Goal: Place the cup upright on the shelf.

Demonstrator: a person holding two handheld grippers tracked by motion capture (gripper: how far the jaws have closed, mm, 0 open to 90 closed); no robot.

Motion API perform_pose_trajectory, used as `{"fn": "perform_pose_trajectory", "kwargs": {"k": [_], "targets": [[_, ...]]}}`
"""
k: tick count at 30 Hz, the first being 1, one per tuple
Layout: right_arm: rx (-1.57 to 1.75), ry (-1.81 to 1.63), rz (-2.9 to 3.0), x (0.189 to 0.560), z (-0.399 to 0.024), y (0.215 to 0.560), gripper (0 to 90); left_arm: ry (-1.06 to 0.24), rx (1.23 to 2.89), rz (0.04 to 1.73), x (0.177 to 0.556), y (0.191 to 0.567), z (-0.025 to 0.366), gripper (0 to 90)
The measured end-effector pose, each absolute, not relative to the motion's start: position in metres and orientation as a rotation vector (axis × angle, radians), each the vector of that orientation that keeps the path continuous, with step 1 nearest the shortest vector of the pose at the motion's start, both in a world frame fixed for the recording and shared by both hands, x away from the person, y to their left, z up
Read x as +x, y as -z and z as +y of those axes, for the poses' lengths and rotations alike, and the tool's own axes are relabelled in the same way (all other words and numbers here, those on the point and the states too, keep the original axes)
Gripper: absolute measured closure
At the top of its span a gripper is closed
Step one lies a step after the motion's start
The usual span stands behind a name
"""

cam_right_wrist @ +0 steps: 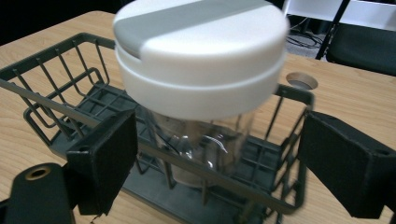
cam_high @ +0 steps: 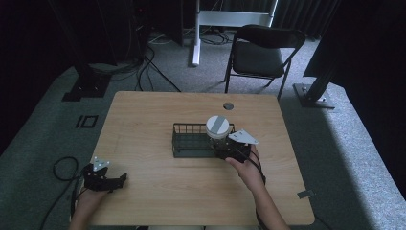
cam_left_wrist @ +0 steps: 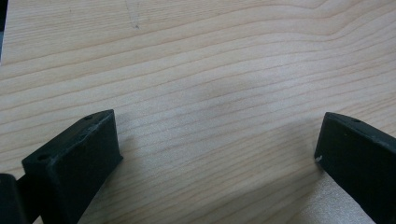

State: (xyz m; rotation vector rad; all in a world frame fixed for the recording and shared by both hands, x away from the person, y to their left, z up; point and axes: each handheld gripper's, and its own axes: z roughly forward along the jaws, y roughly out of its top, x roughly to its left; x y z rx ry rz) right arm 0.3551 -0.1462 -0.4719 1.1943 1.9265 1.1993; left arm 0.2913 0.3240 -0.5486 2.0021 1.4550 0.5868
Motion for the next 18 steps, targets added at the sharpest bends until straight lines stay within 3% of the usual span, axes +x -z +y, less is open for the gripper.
{"fn": "perform_pose_trajectory", "kwargs": {"k": [18], "targets": [[1.245,-1.166,1.896,0.338,-0.185,0.487,12.0,-0.587,2.002,1.455,0.291,0.549,0.324,0.1]]}}
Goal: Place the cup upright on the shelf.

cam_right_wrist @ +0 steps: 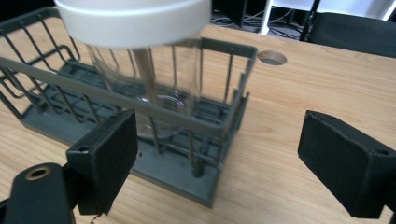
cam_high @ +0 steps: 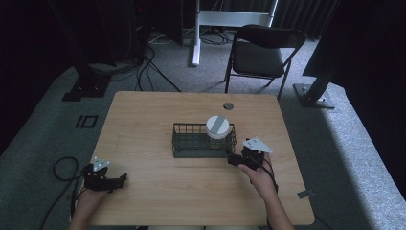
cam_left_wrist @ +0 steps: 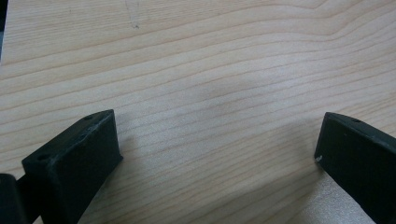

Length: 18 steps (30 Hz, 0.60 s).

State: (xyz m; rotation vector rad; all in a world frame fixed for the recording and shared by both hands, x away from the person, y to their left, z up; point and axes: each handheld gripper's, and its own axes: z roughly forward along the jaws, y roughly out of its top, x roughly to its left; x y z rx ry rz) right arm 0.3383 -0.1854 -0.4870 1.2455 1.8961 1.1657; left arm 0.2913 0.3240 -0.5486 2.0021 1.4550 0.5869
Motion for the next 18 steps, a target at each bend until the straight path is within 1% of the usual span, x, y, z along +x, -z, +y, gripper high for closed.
{"fn": "perform_pose_trajectory", "kwargs": {"k": [18], "targets": [[1.335,-1.102,1.9,0.327,-0.218,0.518,12.1,-0.587,2.003,1.455,0.291,0.549,0.324,0.1]]}}
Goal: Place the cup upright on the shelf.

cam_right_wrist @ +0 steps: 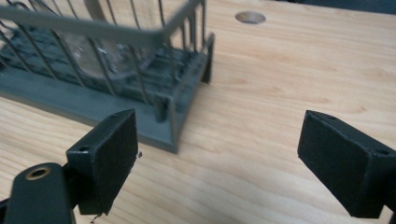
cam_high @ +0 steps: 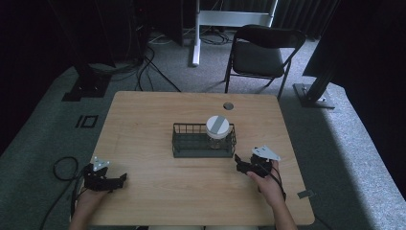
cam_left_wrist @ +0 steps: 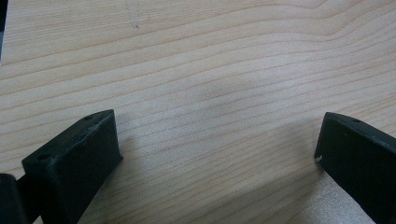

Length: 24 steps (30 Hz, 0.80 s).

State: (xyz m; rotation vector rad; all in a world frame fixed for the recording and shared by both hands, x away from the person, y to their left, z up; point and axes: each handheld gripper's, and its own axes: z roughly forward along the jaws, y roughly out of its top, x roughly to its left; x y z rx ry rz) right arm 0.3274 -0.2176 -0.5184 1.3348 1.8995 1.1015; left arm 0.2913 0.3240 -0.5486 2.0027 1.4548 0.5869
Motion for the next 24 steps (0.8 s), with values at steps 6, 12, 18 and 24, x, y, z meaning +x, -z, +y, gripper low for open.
{"fn": "perform_pose_trajectory", "kwargs": {"k": [6,12,18,24], "targets": [[1.368,-1.064,1.891,0.325,-0.231,0.527,12.1,-0.587,2.005,1.454,0.291,0.549,0.324,0.1],[1.403,-1.024,1.887,0.323,-0.242,0.535,12.1,-0.587,2.005,1.454,0.291,0.549,0.324,0.1],[1.43,-0.98,1.87,0.323,-0.252,0.541,12.1,-0.588,2.004,1.454,0.291,0.549,0.324,0.1],[1.474,-0.929,1.854,0.324,-0.261,0.545,12.1,-0.588,2.004,1.454,0.291,0.549,0.324,0.1]]}}
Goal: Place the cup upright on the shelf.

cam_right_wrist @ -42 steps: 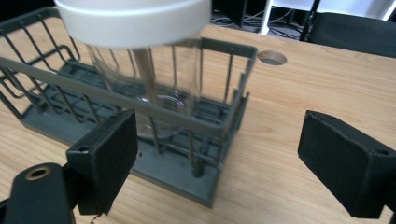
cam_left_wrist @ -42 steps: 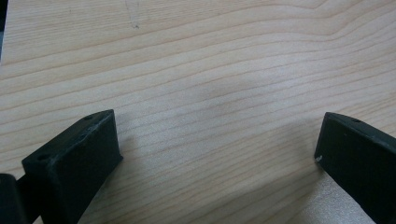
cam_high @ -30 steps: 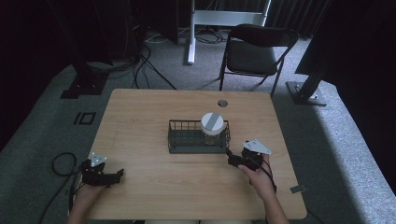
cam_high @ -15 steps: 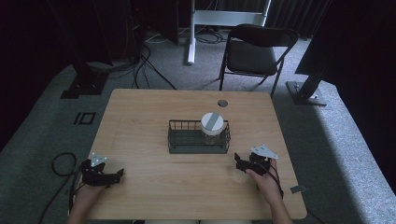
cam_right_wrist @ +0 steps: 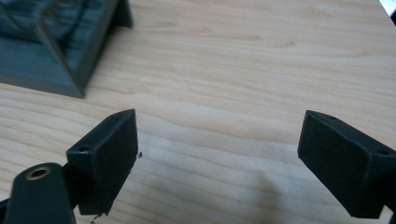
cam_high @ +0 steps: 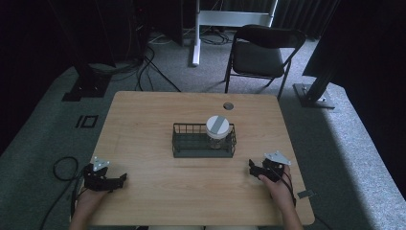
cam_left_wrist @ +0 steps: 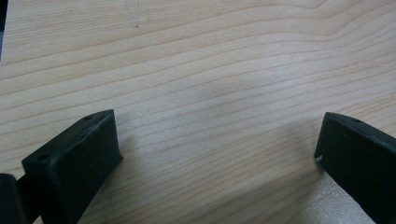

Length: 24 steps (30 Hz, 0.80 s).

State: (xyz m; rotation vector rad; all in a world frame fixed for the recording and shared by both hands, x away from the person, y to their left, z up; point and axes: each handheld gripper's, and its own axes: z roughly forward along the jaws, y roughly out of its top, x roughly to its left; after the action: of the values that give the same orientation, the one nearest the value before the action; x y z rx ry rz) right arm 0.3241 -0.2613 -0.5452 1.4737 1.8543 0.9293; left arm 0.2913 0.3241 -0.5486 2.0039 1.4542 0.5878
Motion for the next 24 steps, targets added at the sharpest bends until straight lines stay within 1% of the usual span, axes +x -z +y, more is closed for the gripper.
{"fn": "perform_pose_trajectory", "kwargs": {"k": [24], "targets": [[1.615,-0.791,1.869,0.327,-0.279,0.551,12.0,-0.587,2.005,1.454,0.291,0.549,0.324,0.1]]}}
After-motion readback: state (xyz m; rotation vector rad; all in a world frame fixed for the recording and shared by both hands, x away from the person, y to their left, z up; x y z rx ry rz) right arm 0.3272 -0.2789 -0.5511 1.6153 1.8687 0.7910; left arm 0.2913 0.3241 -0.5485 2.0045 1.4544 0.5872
